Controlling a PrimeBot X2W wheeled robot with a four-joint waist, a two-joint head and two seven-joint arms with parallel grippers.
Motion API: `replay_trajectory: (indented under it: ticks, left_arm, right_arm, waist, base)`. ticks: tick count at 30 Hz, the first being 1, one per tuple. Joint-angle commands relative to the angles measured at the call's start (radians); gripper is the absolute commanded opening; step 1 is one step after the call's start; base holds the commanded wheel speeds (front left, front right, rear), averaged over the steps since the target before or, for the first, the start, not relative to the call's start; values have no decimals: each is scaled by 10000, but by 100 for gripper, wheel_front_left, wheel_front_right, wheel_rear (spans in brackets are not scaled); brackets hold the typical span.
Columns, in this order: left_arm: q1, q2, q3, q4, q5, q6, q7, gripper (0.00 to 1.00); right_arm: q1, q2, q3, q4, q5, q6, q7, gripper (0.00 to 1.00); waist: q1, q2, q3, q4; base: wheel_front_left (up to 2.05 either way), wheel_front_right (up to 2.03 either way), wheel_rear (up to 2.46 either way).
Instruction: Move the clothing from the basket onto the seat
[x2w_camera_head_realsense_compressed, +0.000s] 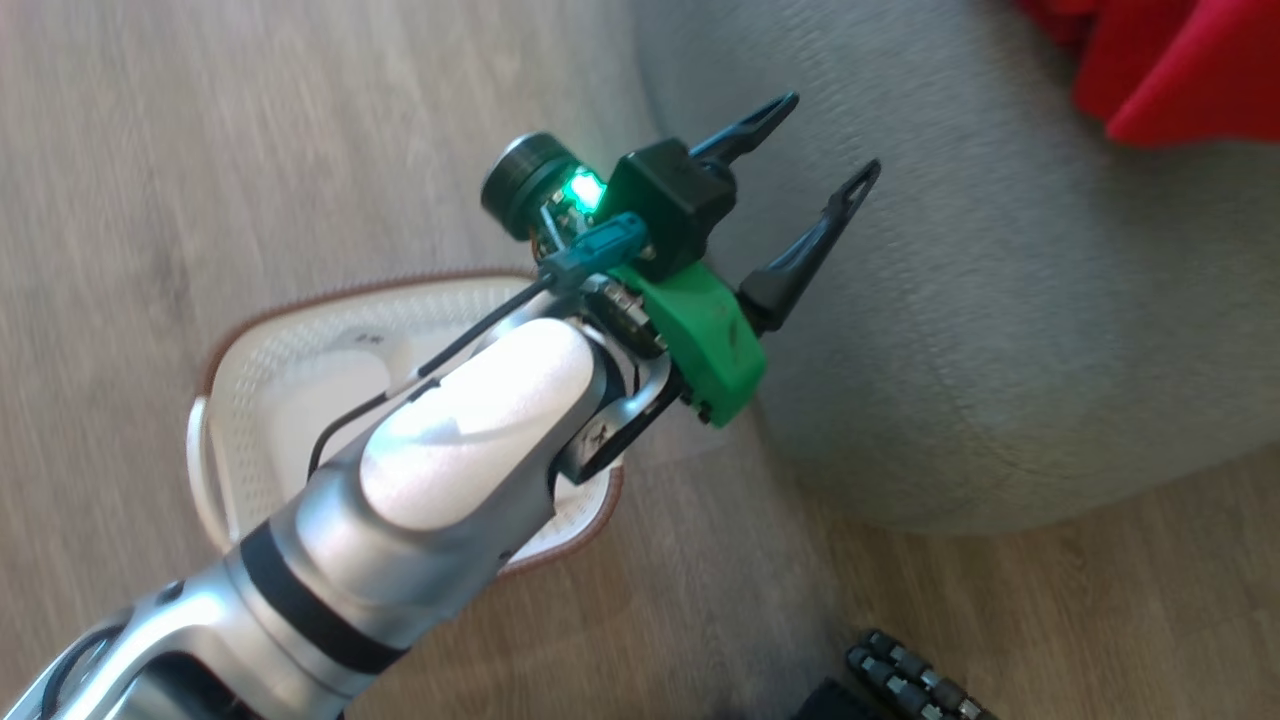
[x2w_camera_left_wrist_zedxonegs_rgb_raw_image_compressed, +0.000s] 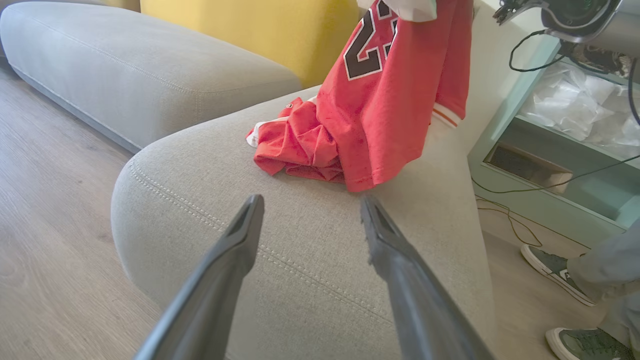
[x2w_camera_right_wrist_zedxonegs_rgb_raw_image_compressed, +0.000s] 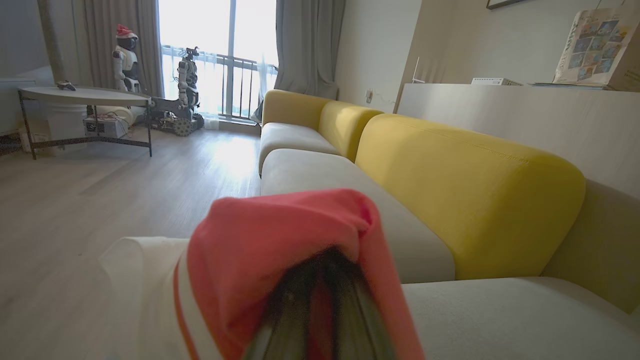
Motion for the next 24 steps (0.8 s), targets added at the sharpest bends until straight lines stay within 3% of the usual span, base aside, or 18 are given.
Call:
replay_trajectory:
  ticks: [1,6,11,21,22,23,24]
  left_arm:
    - [-545,-131,223,-224,134,23,-44,100]
    - [-752,-296,187,-56,176,40,-181,100]
    - [-792,-367,175,80,148,57,-328,100]
    - [-842,-494,134,302,24,53,-551,100]
    - [-827,-496,136,330,3,48,-579,100]
    - [-810,-490,141,354,-19,45,-601,100]
    - [-789,-476,150,377,-42,43,-621,100]
  right_arm:
    - [-263,-513,13,299,-54,-4,-63,0]
    - [-727,-497,965,1508,49,-4,17,0]
    - [-1039,-353,2126,2904,647,-4,1584,0]
    - [-988,-490,4088,3097,2158,-4,3799,0]
    - [-999,-528,4201,3093,2267,-4,3845,9]
    - [-1016,-560,4308,3089,2377,-4,3891,11]
    - [-1037,-589,4418,3081,2473,-4,3932,24]
  waist:
    - [-3,0,690,575]
    - [-3,0,1017,951]
    - [-3,0,1107,1140]
    - [-3,0,861,1250]
    - [-3,0,793,1242]
    - [-3,0,734,1230]
    - [-3,0,670,1209]
  base:
    - [0,0,0]
    - [0,0,0]
    - [0,0,0]
    - [0,0,0]
    - [0,0,0]
    - [0,0,0]
    - [0,0,0]
